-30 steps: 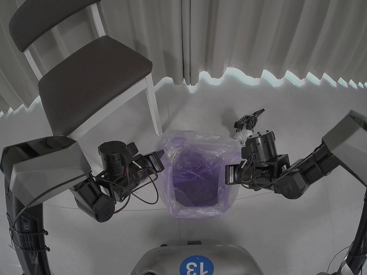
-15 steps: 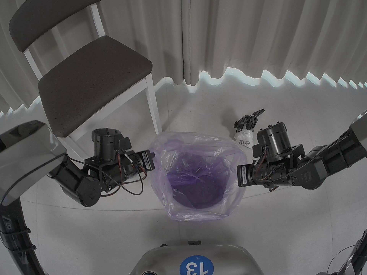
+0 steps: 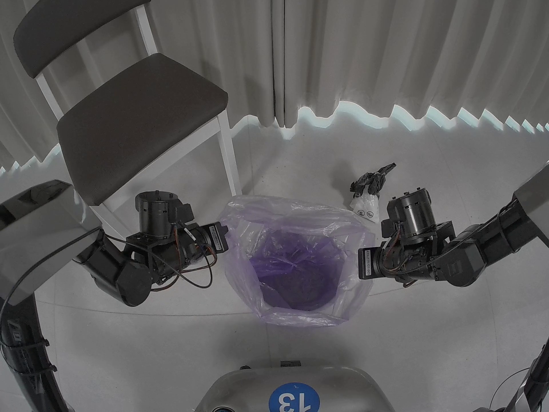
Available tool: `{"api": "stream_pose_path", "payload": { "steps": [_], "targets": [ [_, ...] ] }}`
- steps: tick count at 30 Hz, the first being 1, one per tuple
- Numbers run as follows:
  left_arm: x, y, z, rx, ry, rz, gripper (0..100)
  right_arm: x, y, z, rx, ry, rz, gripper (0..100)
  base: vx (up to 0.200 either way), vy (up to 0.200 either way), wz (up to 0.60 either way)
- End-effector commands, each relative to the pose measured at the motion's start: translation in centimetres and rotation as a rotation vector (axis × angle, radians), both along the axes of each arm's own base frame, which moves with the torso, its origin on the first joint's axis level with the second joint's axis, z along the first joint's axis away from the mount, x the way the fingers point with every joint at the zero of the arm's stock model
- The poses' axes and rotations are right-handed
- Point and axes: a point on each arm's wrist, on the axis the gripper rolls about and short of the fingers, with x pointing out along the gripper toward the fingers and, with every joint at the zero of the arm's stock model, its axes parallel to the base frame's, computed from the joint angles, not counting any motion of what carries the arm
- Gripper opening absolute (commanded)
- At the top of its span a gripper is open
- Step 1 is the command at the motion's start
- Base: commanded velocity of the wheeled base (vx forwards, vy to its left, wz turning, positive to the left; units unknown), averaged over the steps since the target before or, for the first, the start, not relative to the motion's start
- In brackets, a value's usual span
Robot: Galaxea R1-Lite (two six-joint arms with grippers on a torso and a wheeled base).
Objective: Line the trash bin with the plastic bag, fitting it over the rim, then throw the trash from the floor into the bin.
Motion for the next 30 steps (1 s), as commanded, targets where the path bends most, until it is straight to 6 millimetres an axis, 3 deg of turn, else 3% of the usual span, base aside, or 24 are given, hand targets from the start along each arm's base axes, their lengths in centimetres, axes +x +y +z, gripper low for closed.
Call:
{"api": "stream_pose_path", "payload": {
  "steps": [1, 6, 12, 22, 30],
  "targets": [
    [0.8, -2.7, -0.2, -0.039, -0.010, -0.036, 0, 0.4, -1.1, -0.7, -0.010, 0.018, -0.031, 0, 0.000, 0.000, 0.00],
    [1.3, -6.2, -0.5, -0.093, -0.006, -0.089, 0, -0.1, -3.2, -1.1, -0.016, 0.044, -0.073, 0, 0.000, 0.000, 0.00],
    [2.1, -9.1, -2.0, -0.120, -0.002, -0.122, 0, -1.5, -4.1, -1.1, -0.009, 0.032, -0.083, 0, 0.000, 0.000, 0.00],
    [3.3, -10.8, -4.7, -0.194, 0.024, -0.116, 0, -2.7, -4.0, -0.7, -0.011, 0.028, -0.071, 0, 0.000, 0.000, 0.00],
    [3.1, -11.9, -7.7, -0.233, 0.083, -0.126, 0, -3.0, -2.7, -0.8, -0.004, 0.011, -0.036, 0, 0.000, 0.000, 0.00]
  ]
}}
